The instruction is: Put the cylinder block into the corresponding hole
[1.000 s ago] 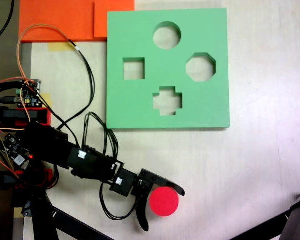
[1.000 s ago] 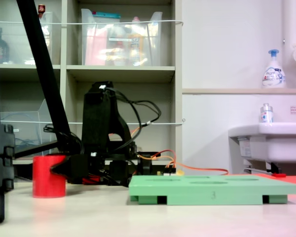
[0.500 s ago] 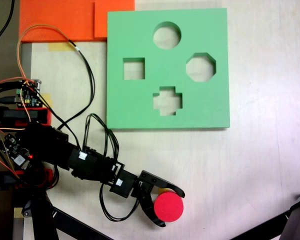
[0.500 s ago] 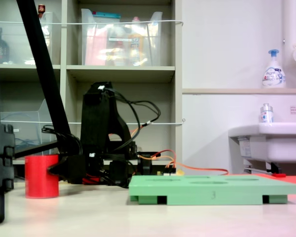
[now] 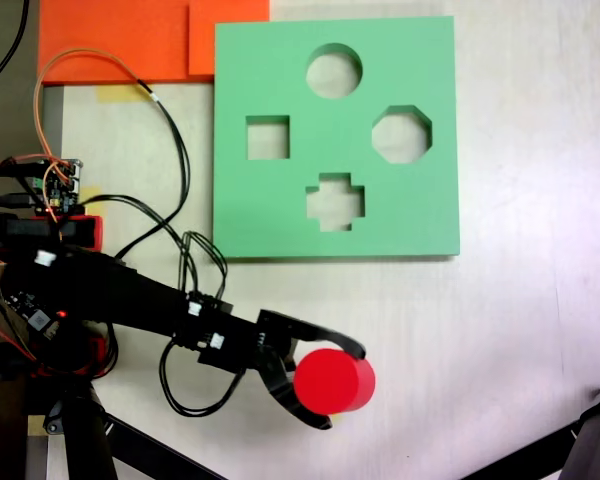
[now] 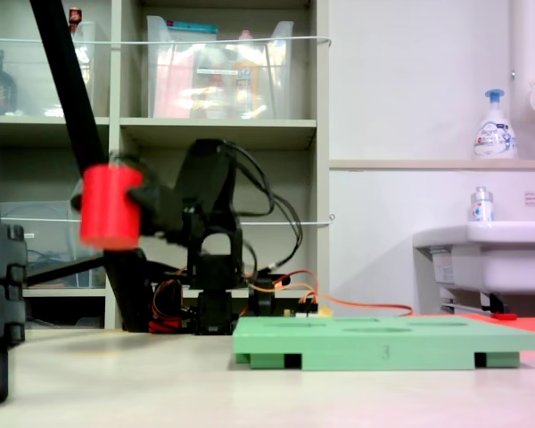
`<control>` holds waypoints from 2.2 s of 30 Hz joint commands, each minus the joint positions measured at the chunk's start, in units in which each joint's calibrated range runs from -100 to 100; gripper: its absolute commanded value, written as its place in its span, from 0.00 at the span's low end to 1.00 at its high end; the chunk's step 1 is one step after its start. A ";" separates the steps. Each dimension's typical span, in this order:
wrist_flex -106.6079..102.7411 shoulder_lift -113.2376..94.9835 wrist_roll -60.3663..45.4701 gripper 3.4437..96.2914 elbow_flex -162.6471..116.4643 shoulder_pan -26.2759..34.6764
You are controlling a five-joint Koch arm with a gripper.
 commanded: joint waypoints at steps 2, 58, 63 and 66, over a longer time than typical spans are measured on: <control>-17.93 -18.91 0.10 0.33 13.31 5.23; -17.06 46.87 -5.08 0.36 35.84 36.24; -16.77 45.05 -5.08 0.36 34.15 35.65; -16.58 45.89 -5.08 0.36 34.25 35.60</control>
